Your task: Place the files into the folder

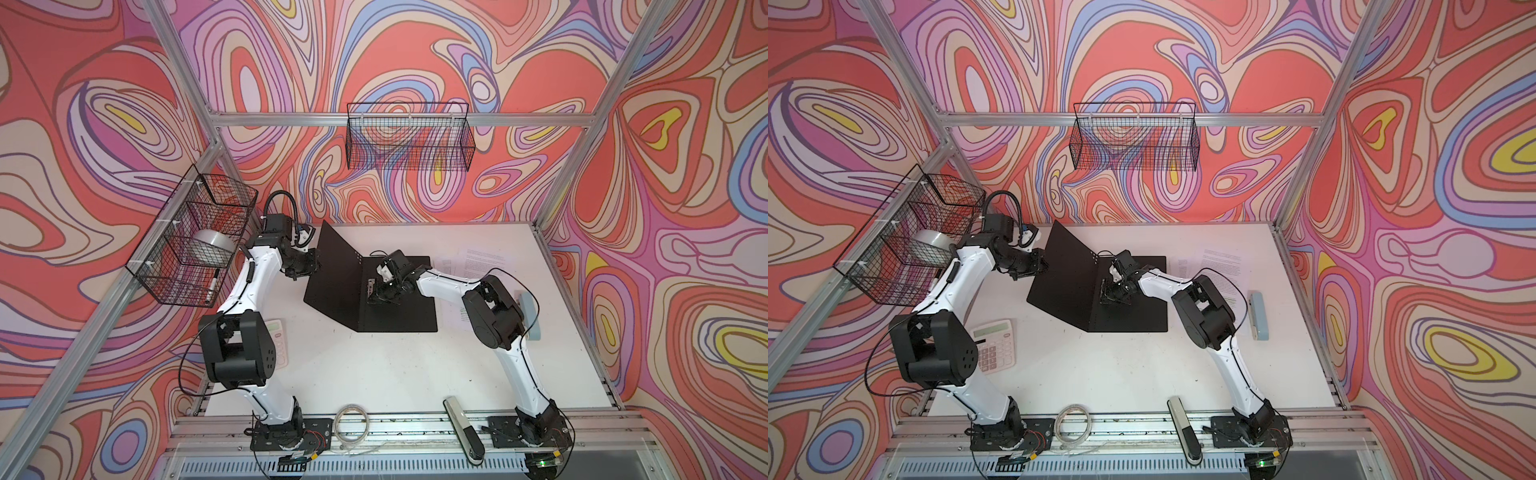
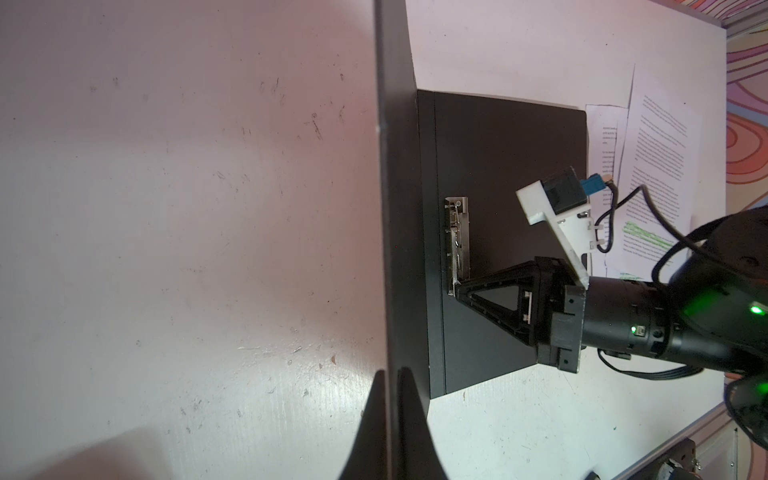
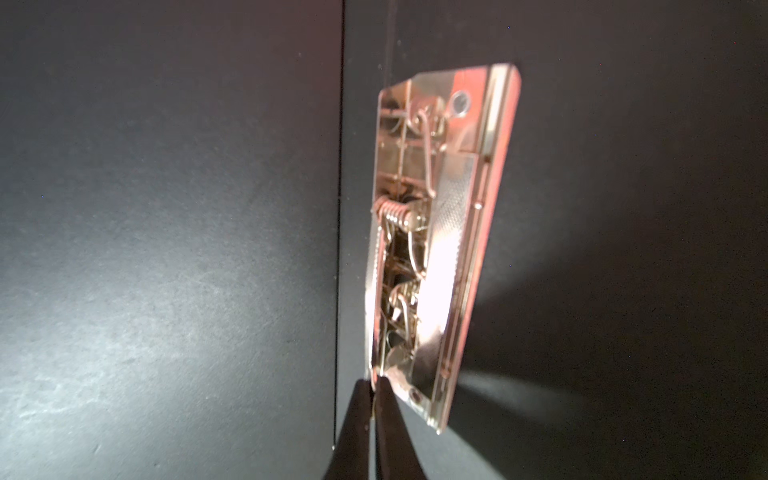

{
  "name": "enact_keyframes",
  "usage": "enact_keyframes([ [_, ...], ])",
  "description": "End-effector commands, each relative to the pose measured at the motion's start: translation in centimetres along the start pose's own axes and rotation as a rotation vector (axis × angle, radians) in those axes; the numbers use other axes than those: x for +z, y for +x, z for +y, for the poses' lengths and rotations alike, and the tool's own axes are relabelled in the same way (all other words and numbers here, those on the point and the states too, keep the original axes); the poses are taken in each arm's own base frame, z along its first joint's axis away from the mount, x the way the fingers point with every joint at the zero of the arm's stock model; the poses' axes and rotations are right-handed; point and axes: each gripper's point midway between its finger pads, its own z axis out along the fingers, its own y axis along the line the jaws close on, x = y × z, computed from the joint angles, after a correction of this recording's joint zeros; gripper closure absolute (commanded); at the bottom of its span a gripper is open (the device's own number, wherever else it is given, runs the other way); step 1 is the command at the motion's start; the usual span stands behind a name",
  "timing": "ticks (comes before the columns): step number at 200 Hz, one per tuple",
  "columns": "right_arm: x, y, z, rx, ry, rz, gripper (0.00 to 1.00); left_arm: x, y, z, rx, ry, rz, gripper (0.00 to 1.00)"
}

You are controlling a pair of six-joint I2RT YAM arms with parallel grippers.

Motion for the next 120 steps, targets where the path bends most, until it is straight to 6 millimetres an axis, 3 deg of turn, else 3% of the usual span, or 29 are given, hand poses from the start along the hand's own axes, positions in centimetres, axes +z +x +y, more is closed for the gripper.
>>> enact_keyframes([
  [1,1.8,1.3,-3.9,0.040,0.090,0.034,1.00,0.2,0.9,0.7,0.008,-0.026,0.052,1.00],
  [120,3.0,3.2,-9.5,0.074,0.264,0.087,1.00,-0.1,0.7,0.7,0.011,-0.028,0.046,1.00],
])
